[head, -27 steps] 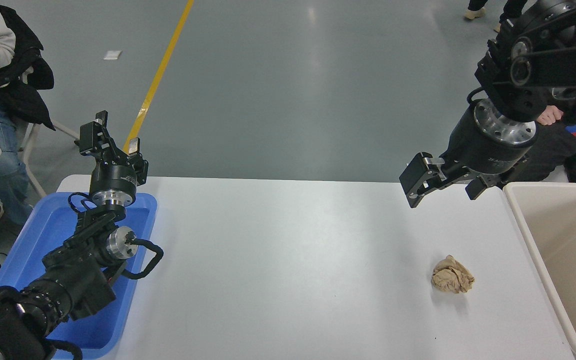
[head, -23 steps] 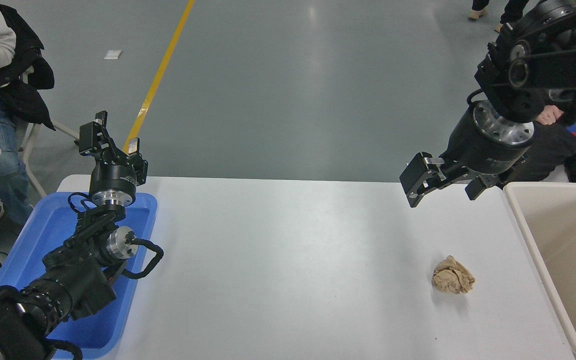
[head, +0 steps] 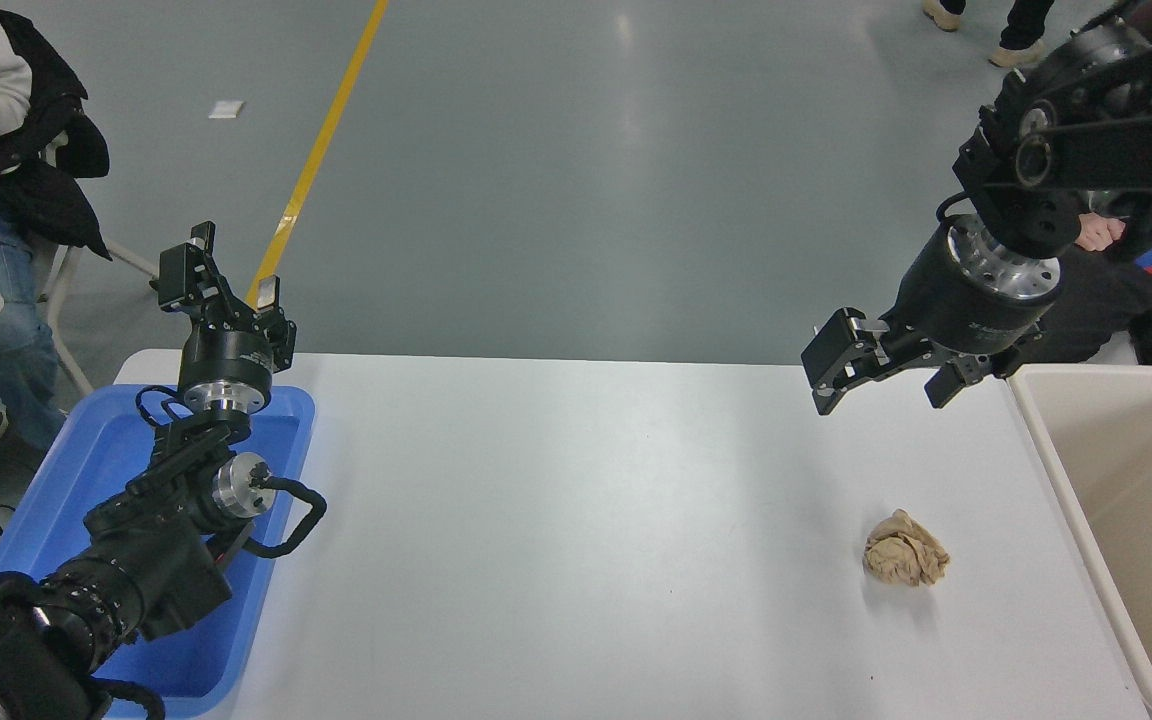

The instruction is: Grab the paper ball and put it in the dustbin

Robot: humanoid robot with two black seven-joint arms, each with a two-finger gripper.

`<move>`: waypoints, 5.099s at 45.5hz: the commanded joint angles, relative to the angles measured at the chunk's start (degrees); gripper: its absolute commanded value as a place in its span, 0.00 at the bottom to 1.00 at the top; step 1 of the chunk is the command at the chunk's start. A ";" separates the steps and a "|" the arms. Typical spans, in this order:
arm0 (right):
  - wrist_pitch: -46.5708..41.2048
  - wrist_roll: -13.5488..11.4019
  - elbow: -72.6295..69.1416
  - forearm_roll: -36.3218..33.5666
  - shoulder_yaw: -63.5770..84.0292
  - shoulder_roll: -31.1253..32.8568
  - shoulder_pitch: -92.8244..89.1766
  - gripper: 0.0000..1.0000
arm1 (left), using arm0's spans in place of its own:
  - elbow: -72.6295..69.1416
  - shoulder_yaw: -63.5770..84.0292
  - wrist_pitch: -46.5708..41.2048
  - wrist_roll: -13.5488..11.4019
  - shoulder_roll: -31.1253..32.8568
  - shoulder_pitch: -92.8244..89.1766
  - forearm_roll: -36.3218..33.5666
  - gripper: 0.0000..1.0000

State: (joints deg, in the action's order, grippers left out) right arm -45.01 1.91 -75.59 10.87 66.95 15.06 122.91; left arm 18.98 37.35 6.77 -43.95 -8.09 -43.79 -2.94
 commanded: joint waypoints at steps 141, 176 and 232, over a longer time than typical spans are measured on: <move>1.50 -0.06 -8.96 28.25 0.19 25.28 9.37 0.00 | 0.00 -0.08 0.00 0.00 0.00 -0.06 -0.05 1.00; 12.29 0.55 12.74 53.73 -7.18 40.49 -16.80 0.00 | 0.00 -0.08 0.00 0.00 0.00 -0.06 -0.05 1.00; 43.07 0.02 63.90 34.31 -32.85 10.87 -78.96 0.00 | 0.00 -0.08 0.00 0.00 0.00 -0.06 -0.05 1.00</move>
State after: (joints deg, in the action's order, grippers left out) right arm -2.48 1.97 -13.59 46.48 35.00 27.03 45.41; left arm 18.98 37.26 6.77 -43.94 -8.09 -43.86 -2.98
